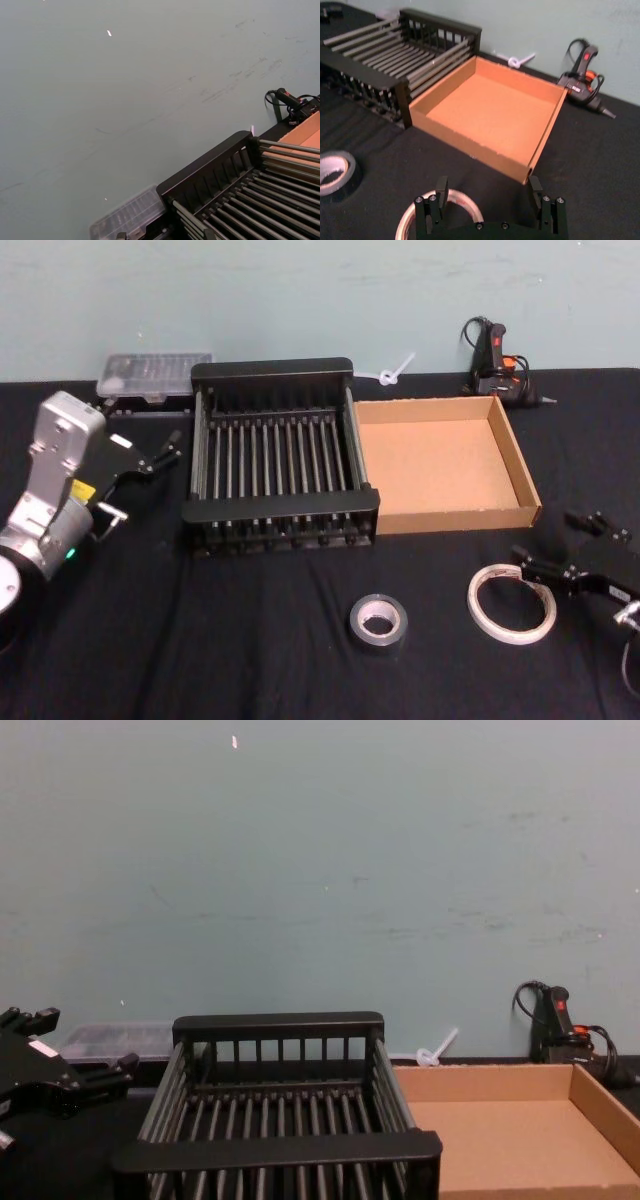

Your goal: Pick up the white tape and place it into the black box , Pick up the silver tape and place it into the brown box.

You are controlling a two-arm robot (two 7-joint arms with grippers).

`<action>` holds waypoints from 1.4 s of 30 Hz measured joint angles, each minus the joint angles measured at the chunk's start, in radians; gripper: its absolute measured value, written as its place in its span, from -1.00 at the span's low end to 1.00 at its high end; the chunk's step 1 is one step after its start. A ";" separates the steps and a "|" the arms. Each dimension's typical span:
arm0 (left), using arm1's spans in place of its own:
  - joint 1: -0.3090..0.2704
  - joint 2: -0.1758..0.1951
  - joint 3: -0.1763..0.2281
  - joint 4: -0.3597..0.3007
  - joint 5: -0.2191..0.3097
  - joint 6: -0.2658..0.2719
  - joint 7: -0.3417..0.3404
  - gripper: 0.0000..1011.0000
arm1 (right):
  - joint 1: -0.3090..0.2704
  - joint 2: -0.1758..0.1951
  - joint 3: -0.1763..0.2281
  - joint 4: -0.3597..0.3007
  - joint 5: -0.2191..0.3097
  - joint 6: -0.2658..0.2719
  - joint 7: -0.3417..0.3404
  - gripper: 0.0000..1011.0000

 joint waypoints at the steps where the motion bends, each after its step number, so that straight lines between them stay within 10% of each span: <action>1: 0.000 0.000 0.000 0.000 0.000 0.000 0.000 0.98 | 0.000 -0.002 -0.002 0.003 -0.003 0.004 0.002 0.98; 42: 0.000 0.000 0.000 0.000 0.000 0.000 0.000 0.98 | 0.046 -0.103 -0.021 0.107 -0.108 0.108 0.101 0.98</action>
